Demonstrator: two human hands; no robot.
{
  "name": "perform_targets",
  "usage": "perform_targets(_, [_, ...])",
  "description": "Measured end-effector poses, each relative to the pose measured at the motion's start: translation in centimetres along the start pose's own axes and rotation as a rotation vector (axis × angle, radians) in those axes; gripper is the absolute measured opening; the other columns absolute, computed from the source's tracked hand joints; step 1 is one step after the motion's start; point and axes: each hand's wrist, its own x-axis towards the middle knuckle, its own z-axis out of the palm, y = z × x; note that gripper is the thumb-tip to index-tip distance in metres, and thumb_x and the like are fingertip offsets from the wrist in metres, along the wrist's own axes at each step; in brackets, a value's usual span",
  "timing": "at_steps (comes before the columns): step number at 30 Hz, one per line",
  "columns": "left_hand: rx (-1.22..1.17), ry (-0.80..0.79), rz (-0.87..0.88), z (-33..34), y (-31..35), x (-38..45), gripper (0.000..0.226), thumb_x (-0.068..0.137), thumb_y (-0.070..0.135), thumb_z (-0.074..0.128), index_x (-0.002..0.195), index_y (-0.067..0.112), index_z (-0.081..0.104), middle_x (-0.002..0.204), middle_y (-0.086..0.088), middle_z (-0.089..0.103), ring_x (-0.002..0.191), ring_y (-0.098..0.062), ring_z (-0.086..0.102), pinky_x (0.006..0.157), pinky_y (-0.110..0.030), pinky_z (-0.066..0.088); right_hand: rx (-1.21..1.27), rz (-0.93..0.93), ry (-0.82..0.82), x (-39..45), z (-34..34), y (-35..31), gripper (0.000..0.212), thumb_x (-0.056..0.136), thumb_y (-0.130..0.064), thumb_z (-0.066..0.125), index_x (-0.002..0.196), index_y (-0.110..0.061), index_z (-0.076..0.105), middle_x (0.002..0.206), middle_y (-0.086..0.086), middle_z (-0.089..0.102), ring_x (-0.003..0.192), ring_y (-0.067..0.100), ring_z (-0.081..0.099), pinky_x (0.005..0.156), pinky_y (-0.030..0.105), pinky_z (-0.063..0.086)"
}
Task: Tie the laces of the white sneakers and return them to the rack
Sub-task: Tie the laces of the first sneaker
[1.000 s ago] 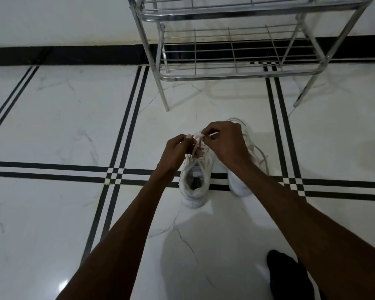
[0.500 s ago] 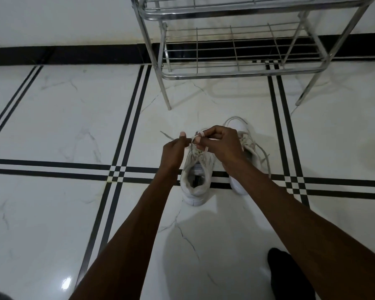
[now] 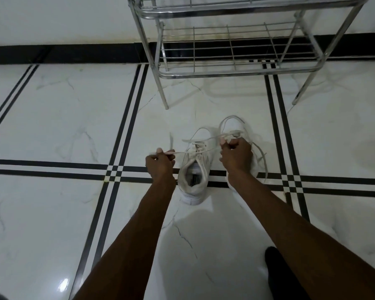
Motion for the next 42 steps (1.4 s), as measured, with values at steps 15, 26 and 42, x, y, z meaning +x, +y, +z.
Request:
perform_targets(15, [0.366,-0.334,0.064,0.8,-1.0,1.4,0.045,0.09,0.041,0.075,0.095,-0.003,0.074,0.095,-0.018,0.076,0.09,-0.028,0.073,0.089,-0.046,0.059,-0.245,-0.216,-0.259,-2.1,0.2,1.7,0.007,0.081,-0.018,0.073,0.078,-0.018,0.066,0.079,0.003,0.074,0.072,0.024,0.072,0.069,0.047,0.062])
perform_targets(26, [0.498,-0.203,0.395,-1.1,-1.7,1.4,0.029,0.108,0.017,0.041,0.106,0.0,0.065,0.085,-0.012,0.079,0.067,-0.009,0.077,0.068,-0.021,0.063,-0.485,-0.388,-0.216,-1.3,0.4,2.0,0.015,0.08,0.007,0.057,0.086,-0.006,0.053,0.09,0.009,0.064,0.084,0.024,0.064,0.062,0.031,0.048])
perform_targets(42, [0.165,-0.148,0.208,-1.0,-2.7,0.7,0.031,0.105,0.024,0.053,0.107,-0.006,0.061,0.083,-0.021,0.078,0.067,-0.03,0.078,0.068,-0.041,0.066,-0.601,-0.289,-0.187,-0.5,0.9,2.0,0.021,0.084,-0.006,0.07,0.1,-0.001,0.058,0.103,0.018,0.068,0.096,0.032,0.065,0.07,0.031,0.044])
